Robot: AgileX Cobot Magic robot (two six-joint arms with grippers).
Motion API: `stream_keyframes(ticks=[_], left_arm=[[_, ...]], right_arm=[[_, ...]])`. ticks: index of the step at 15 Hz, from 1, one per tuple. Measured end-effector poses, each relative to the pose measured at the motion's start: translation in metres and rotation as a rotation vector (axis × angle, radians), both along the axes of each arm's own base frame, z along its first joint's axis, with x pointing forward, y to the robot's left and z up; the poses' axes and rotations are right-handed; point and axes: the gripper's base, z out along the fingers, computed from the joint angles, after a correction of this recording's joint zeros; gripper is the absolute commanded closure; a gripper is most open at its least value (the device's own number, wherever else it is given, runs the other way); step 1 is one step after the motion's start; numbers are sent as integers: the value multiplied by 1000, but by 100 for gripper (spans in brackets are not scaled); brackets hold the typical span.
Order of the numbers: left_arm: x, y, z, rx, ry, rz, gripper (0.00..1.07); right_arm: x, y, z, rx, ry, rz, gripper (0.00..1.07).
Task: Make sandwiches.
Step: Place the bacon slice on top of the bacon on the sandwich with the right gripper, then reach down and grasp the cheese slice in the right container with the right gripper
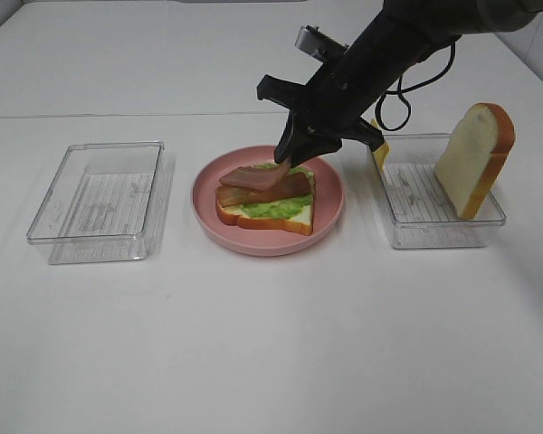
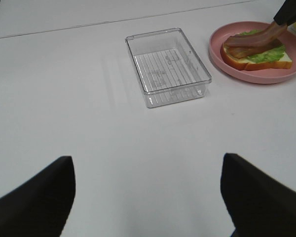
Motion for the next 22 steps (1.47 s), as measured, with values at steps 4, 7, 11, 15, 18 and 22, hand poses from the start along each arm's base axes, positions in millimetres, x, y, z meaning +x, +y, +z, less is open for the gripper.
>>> stream_keyframes(ticks=[4, 7, 11, 15, 18, 22], left_arm=[[0, 0, 0, 0, 0, 0, 29], [0, 0, 0, 0, 0, 0, 29], [0, 0, 0, 0, 0, 0, 29], [0, 0, 0, 0, 0, 0, 29], [0, 0, 0, 0, 0, 0, 29], [0, 0, 0, 0, 0, 0, 29]], right_arm=[[-4, -4, 3, -51, 7, 38, 42], [-11, -11, 30, -106, -39, 90, 42], [-23, -28, 71, -261, -50, 161, 42], [-15, -39, 95, -389, -123, 142, 42], [-7, -47, 102, -398, -162, 103, 42], [20, -67, 77, -373, -181, 14, 42]])
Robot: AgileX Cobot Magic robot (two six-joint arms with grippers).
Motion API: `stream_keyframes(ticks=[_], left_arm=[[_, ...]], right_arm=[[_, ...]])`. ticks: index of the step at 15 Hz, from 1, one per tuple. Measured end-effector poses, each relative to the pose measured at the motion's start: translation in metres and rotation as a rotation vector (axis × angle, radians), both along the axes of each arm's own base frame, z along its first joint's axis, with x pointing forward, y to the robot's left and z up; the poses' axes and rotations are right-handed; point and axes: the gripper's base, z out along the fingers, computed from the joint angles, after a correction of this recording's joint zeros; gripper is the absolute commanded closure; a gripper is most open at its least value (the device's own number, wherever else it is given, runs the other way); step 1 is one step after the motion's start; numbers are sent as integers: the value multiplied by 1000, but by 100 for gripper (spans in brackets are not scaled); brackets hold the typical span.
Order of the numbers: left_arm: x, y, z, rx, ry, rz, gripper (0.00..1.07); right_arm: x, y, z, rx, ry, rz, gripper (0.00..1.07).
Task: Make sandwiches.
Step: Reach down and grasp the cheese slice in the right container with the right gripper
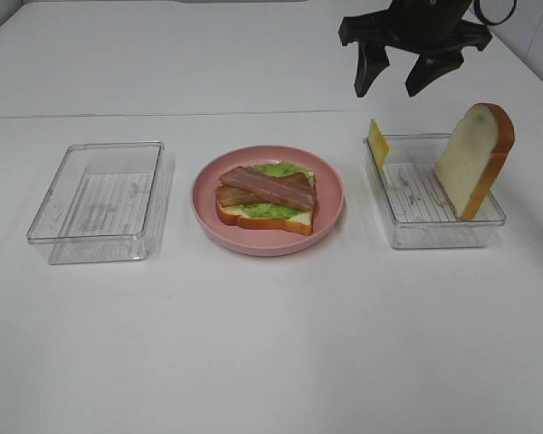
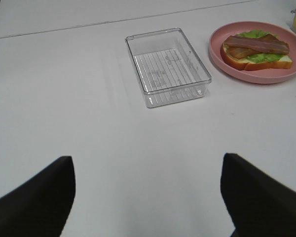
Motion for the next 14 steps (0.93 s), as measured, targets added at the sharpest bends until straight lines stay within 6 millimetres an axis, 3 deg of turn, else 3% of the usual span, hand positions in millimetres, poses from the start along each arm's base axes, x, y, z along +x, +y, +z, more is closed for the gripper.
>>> stream_keyframes(ticks=[4, 9, 11, 14], left_arm=[[0, 0, 0, 0, 0, 0, 29], [0, 0, 0, 0, 0, 0, 29], [0, 0, 0, 0, 0, 0, 29], [0, 0, 0, 0, 0, 0, 29]], right_arm=[[15, 3, -54, -16, 72, 0, 47], [22, 4, -74, -20, 71, -8, 55], [23, 2, -79, -41, 74, -17, 65], [24, -2, -79, -75, 63, -40, 92]])
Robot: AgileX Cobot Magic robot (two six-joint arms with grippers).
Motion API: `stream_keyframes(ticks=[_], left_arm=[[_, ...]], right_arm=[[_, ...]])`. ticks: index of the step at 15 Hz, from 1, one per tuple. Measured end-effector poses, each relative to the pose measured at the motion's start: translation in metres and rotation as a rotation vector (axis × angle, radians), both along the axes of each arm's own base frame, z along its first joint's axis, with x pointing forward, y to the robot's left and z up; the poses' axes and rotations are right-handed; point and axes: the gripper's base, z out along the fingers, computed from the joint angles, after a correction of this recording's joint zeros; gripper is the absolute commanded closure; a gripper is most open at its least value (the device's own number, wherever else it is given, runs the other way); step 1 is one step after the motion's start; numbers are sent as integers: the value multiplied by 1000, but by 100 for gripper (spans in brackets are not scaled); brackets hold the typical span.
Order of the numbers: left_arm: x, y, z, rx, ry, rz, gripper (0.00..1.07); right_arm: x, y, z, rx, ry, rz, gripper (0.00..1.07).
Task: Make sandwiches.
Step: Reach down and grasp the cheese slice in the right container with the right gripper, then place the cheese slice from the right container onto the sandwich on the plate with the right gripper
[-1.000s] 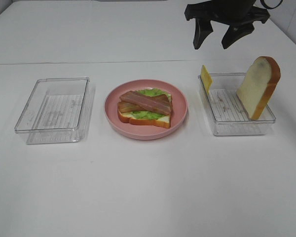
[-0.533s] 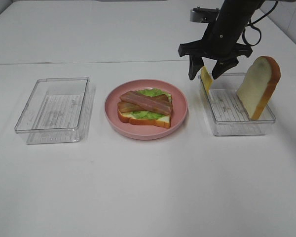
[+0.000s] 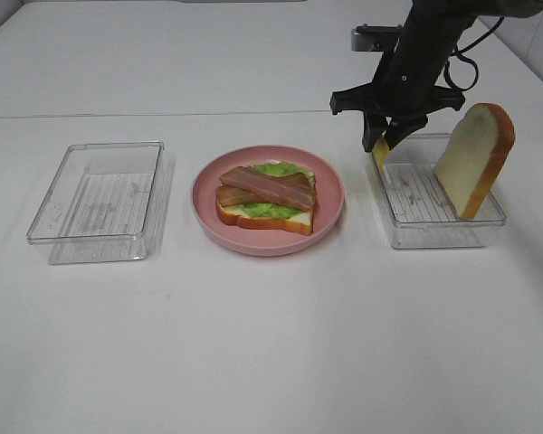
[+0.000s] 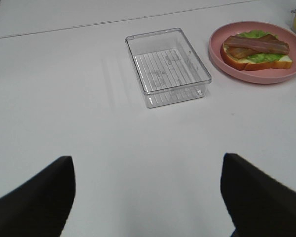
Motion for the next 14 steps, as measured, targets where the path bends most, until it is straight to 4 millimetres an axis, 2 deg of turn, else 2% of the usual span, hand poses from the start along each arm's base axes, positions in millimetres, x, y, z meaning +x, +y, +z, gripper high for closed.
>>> stream_keyframes(ticks=[1, 2, 6, 7, 11, 12, 13, 14], left_arm=[[0, 0, 0, 0, 0, 0, 29], [0, 0, 0, 0, 0, 0, 29], [0, 0, 0, 0, 0, 0, 29], [0, 0, 0, 0, 0, 0, 29], [0, 0, 0, 0, 0, 0, 29], [0, 0, 0, 0, 0, 0, 29], [0, 0, 0, 0, 0, 0, 29], [0, 0, 0, 0, 0, 0, 29]], right_arm=[[0, 0, 0, 0, 0, -1, 103], [0, -1, 0, -1, 0, -2, 107], [-1, -1, 5, -2, -3, -1, 107], [-2, -1, 13, 2, -17, 0, 107], [-15, -1, 68, 60, -93, 4, 107], [-18, 2, 76, 100, -96, 16, 107], [-25, 11, 85, 213, -74, 59, 107], [-27, 17, 87, 278, -53, 85, 107]])
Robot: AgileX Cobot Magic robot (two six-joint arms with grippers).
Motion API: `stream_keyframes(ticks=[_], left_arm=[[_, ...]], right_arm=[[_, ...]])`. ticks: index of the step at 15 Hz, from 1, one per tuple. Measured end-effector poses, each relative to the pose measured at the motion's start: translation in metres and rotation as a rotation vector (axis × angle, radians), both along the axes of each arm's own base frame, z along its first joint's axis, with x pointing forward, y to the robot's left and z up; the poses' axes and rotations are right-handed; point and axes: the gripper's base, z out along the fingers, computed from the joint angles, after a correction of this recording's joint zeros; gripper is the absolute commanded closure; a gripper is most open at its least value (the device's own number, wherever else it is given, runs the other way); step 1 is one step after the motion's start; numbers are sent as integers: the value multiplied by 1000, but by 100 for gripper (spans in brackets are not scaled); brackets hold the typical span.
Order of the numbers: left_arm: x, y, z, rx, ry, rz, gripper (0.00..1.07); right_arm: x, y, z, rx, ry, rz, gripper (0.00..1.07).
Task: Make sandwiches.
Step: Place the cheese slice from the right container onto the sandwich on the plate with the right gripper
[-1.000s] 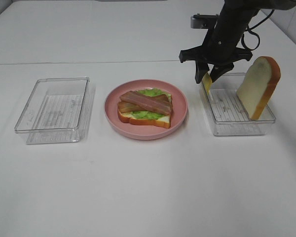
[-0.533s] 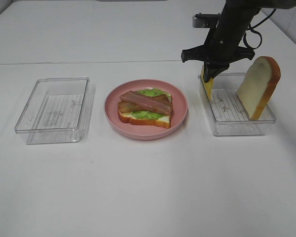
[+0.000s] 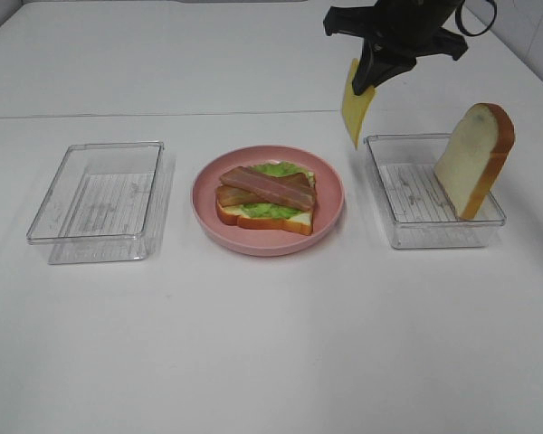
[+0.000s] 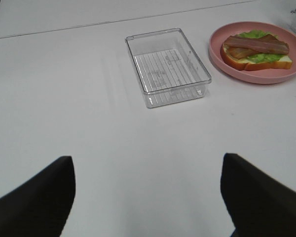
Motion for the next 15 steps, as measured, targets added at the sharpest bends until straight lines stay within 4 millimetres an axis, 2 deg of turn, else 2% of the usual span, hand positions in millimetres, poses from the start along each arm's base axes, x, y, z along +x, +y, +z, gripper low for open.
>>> stream_keyframes(ticks=[4, 6, 11, 15], left_arm=[[0, 0, 0, 0, 0, 0, 29], [0, 0, 0, 0, 0, 0, 29], [0, 0, 0, 0, 0, 0, 29], [0, 0, 0, 0, 0, 0, 29]], right_arm=[[-5, 20, 7, 237, 41, 72, 107], [-3, 28, 1, 316, 66, 83, 107], [-8, 68, -47, 305, 181, 142, 107], [-9, 83, -65, 313, 201, 141, 107]])
